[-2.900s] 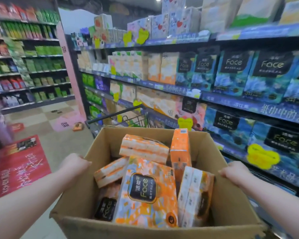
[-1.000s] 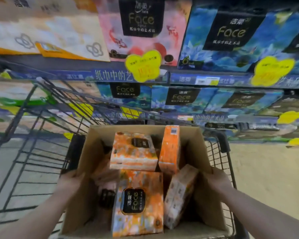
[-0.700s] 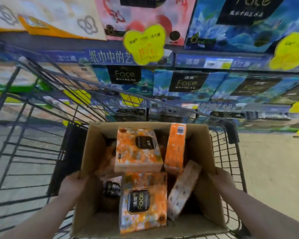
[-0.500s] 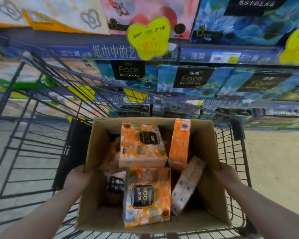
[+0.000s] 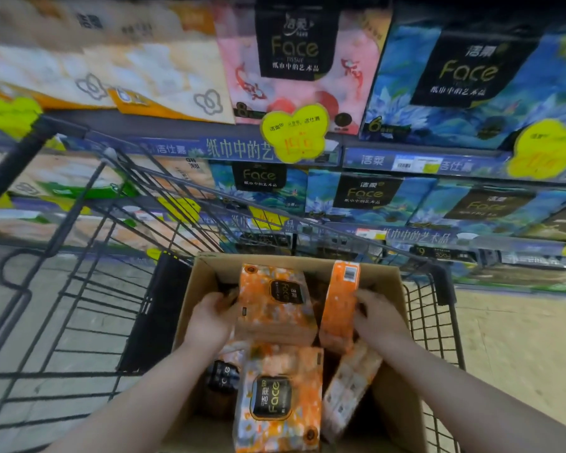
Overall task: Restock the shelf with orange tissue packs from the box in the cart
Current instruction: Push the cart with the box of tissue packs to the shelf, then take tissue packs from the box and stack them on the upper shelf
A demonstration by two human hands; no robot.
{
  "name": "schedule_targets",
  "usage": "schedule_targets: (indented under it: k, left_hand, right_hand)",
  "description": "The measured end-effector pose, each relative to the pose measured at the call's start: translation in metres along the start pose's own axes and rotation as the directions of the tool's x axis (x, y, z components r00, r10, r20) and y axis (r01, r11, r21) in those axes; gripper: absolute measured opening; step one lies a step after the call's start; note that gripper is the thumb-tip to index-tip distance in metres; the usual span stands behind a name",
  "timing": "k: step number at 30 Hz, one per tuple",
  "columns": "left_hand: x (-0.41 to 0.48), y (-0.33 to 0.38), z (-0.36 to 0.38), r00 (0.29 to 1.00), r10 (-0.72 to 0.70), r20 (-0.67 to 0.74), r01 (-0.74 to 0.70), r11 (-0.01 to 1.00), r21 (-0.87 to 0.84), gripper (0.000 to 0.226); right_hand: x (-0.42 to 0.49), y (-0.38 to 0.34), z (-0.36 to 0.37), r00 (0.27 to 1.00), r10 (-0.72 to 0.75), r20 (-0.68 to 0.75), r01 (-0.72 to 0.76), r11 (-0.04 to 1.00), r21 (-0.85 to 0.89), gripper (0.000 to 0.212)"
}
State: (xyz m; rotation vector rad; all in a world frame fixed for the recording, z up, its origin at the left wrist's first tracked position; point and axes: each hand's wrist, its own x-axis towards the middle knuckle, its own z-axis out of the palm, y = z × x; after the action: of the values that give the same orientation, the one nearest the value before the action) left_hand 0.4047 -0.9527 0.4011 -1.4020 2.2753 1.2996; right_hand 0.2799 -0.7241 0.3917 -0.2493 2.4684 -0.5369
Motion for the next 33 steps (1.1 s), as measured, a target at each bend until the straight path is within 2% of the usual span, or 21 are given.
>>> schedule_targets:
  k: [3,6,9,12,14,17,20,21,23,25,28,31,33]
  left_hand:
    - [0.011,0.018,0.008,0.996,-0.076,0.044,0.075,0.997,0.038,0.062]
    - [0.029,0.012,0.015,0.980,-0.169,0.106,0.165,0.985,0.047,0.072]
    - [0.045,0.000,0.024,0.953,-0.237,0.186,0.249,0.968,-0.043,0.073]
    - [0.053,-0.008,0.031,0.927,-0.229,0.296,0.306,0.919,-0.249,0.076]
    - [0.054,-0.012,0.036,0.926,-0.223,0.306,0.317,0.898,-0.305,0.076]
    - [0.043,-0.014,0.038,0.945,-0.218,0.243,0.295,0.890,-0.347,0.059]
    - [0.026,-0.014,0.031,0.964,-0.209,0.165,0.255,0.903,-0.344,0.088]
    - [0.019,-0.013,0.028,0.966,-0.193,0.170,0.247,0.885,-0.396,0.088]
    - [0.006,-0.011,0.020,0.968,-0.152,0.201,0.238,0.814,-0.530,0.079]
    - [-0.007,-0.005,0.009,0.974,-0.102,0.204,0.207,0.767,-0.607,0.083]
    - [-0.021,0.007,-0.007,0.984,-0.039,0.173,0.147,0.727,-0.671,0.097]
    - [-0.038,0.024,-0.025,0.992,-0.005,0.127,0.096,0.682,-0.725,0.073]
    - [-0.049,0.035,-0.040,0.994,0.035,0.103,0.055,0.653,-0.755,0.080]
  right_hand:
    - [0.007,-0.038,0.014,0.988,-0.134,0.078,0.131,0.990,0.047,0.042]
    - [0.017,-0.059,0.033,0.974,-0.179,0.135,0.160,0.977,0.139,0.053]
    - [0.033,-0.068,0.047,0.978,-0.085,0.192,0.044,0.977,0.208,0.061]
    - [0.051,-0.077,0.055,0.968,0.089,0.236,-0.145,0.962,0.232,0.058]
    - [0.060,-0.082,0.059,0.946,0.152,0.287,-0.221,0.949,0.223,0.065]
    - [0.059,-0.080,0.062,0.940,0.151,0.306,-0.236,0.935,0.265,0.066]
    - [0.047,-0.072,0.056,0.962,0.103,0.251,-0.197,0.902,0.384,0.053]
    - [0.042,-0.069,0.054,0.966,0.102,0.238,-0.200,0.879,0.434,0.050]
    - [0.030,-0.068,0.046,0.964,0.105,0.246,-0.225,0.813,0.537,0.062]
    - [0.020,-0.072,0.038,0.953,0.103,0.286,-0.260,0.761,0.594,0.078]
    - [0.005,-0.086,0.019,0.958,0.053,0.281,-0.220,0.762,0.608,0.061]
    - [-0.010,-0.103,-0.007,0.981,-0.017,0.193,-0.113,0.762,0.638,0.041]
    - [-0.023,-0.116,-0.026,0.983,-0.121,0.136,-0.003,0.734,0.679,0.029]
